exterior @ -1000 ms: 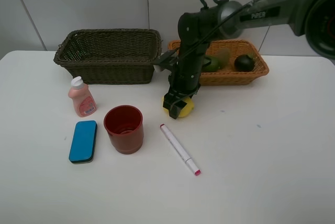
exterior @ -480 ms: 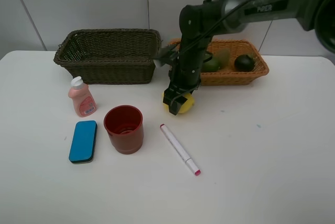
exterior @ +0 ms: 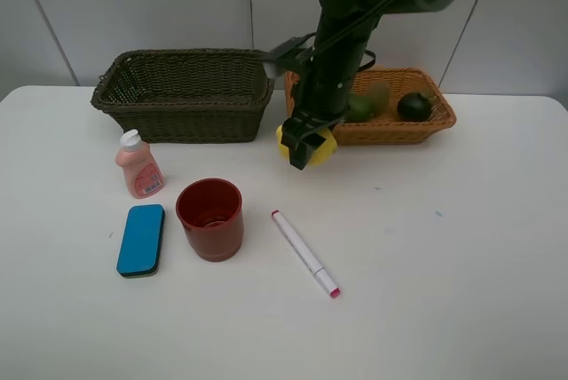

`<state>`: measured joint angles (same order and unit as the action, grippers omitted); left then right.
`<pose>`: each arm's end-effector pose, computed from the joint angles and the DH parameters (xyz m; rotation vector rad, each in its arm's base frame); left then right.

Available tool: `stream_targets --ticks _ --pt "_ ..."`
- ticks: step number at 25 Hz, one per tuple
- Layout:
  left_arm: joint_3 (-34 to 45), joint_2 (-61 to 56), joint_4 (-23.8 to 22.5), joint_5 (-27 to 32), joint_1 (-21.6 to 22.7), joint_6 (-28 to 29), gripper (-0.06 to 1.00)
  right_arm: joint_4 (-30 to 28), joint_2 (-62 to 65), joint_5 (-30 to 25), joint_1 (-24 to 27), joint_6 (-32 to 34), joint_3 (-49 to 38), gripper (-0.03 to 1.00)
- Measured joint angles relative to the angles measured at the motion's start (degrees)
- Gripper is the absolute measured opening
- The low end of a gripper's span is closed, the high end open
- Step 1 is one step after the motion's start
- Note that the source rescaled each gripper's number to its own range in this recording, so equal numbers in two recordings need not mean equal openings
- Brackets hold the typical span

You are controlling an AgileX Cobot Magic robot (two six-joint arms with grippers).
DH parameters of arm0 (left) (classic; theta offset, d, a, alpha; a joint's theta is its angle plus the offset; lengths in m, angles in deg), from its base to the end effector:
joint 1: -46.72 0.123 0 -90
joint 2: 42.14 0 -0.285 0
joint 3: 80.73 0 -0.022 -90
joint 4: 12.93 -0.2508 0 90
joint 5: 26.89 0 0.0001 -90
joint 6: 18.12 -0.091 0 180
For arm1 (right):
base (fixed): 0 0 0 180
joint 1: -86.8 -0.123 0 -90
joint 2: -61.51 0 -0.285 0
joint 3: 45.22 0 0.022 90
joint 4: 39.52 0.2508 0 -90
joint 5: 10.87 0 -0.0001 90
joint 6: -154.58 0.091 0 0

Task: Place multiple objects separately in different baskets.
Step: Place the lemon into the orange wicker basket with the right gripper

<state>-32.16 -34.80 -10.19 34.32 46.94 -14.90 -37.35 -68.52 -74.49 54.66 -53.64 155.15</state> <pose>-0.0064 -0.0038 0.2767 -0.0587 2.0435 -0.0899 0.3688 0.2353 0.1872 -1.5013 2.6262 0.0589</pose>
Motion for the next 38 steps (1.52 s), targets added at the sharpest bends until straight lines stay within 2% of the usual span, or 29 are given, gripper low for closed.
stream_targets --ticks 6,11,16,27,38 --pt "0.0 0.0 0.0 0.0 0.0 0.0 1.00 -2.7 4.2 0.3 0.0 0.8 0.0 0.58" --pt "0.0 0.0 0.0 0.0 0.0 0.0 1.00 -6.7 5.4 3.6 0.0 7.2 1.0 0.58" --pt "0.0 0.0 0.0 0.0 0.0 0.0 1.00 -9.9 5.4 9.2 1.3 12.8 3.4 0.58" --pt "0.0 0.0 0.0 0.0 0.0 0.0 1.00 -10.1 5.3 25.3 9.0 20.3 4.7 0.58" --pt "0.0 0.0 0.0 0.0 0.0 0.0 1.00 -6.8 -3.8 33.1 10.1 21.0 4.7 0.58"
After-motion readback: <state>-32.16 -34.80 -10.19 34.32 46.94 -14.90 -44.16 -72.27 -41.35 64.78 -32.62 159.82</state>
